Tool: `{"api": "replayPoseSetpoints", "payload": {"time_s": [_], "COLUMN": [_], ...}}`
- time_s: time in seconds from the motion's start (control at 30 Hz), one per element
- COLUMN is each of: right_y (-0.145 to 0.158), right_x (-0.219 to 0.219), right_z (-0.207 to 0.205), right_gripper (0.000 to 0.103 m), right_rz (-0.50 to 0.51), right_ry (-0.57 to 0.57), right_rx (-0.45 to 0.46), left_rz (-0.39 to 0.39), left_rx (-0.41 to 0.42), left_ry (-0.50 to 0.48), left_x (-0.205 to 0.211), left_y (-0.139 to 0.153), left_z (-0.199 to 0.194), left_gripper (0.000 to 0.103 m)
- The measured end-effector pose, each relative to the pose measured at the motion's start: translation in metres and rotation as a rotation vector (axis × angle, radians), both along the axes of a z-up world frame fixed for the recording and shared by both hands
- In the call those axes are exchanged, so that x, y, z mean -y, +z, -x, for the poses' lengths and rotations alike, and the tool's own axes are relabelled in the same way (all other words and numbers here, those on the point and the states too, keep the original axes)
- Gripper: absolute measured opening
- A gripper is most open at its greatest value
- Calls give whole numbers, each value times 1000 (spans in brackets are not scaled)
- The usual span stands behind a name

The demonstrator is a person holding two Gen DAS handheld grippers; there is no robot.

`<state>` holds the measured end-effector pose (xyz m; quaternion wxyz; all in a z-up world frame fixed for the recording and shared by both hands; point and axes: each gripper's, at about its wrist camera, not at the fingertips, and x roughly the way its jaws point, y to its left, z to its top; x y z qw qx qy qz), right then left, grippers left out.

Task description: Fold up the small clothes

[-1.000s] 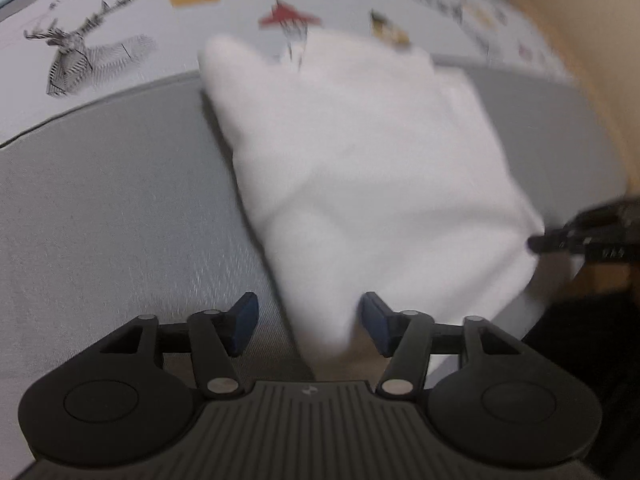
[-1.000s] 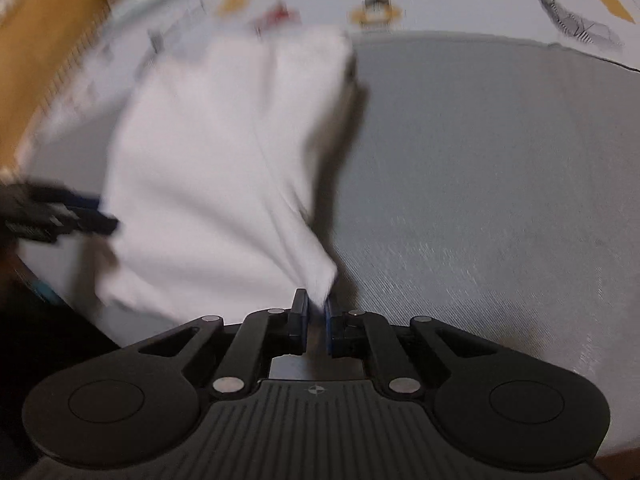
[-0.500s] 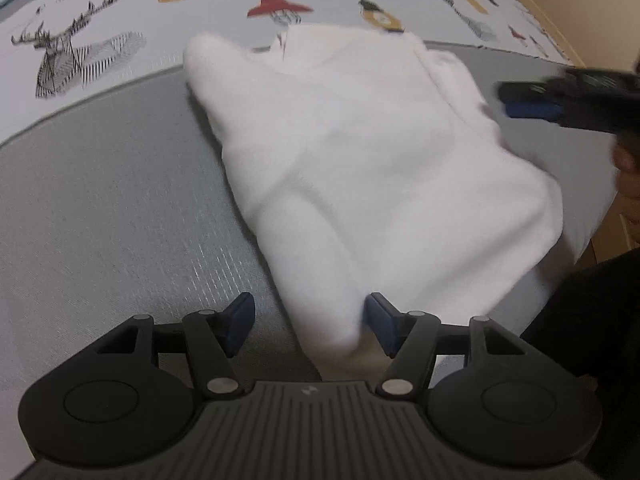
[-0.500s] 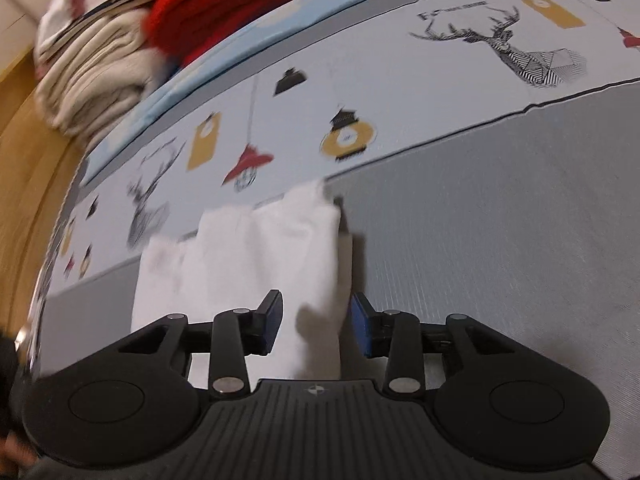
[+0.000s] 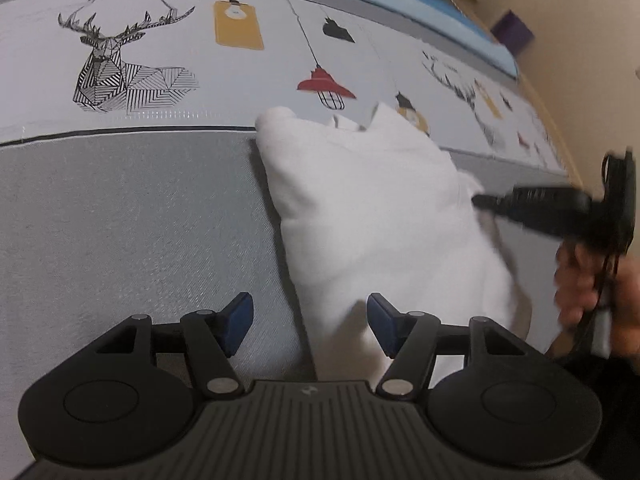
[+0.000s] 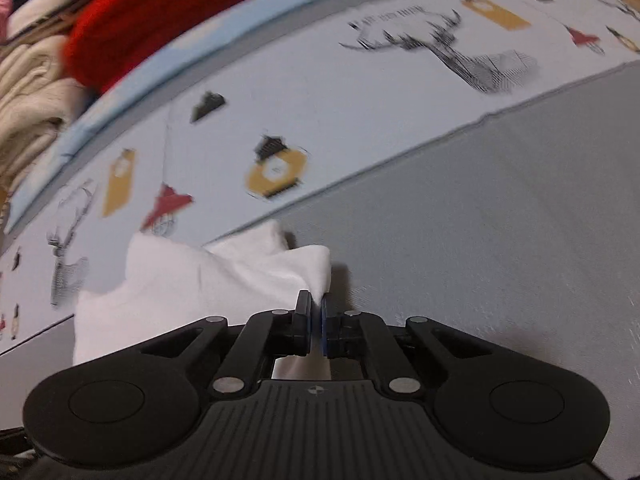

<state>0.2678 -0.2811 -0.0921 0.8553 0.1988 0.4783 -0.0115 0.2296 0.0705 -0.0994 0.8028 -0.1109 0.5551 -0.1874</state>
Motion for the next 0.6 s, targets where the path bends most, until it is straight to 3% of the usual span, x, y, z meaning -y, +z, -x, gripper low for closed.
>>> {"api": "replayPoseSetpoints", "payload": {"time_s": [0.1,0.13,0.17,0.27,0.4,0.5,0.6], "right_y": [8,11,13,9,-11,-18,-20], "right_x": [3,5,9,13,1,-9,-10], "right_z": [6,10,14,19,19,17,10], "right_gripper": [23,33,43,57,57,57,43], "right_rz": [-11,-31,-70,-185,-153,-105,-133], "right_ry": [17,26,36,111,239,290,284], "right_rx": [35,46,56,11,-124,-147,-144], "left_rz": [29,42,57,91,136,156,132], "left_rx": [-9,-15,-25,-65,-126,-154,-131], "left_ry": [14,25,41,85,108,118,115], "left_x": [-1,-3,-3,-7,-4,2,10], "left_y": [1,0,-2,-12,-30,-43,-46], "left_z": [-8,-9,-12,-24,-37,-43,-48], "left_gripper": [68,68,68,68,68,68,54]}}
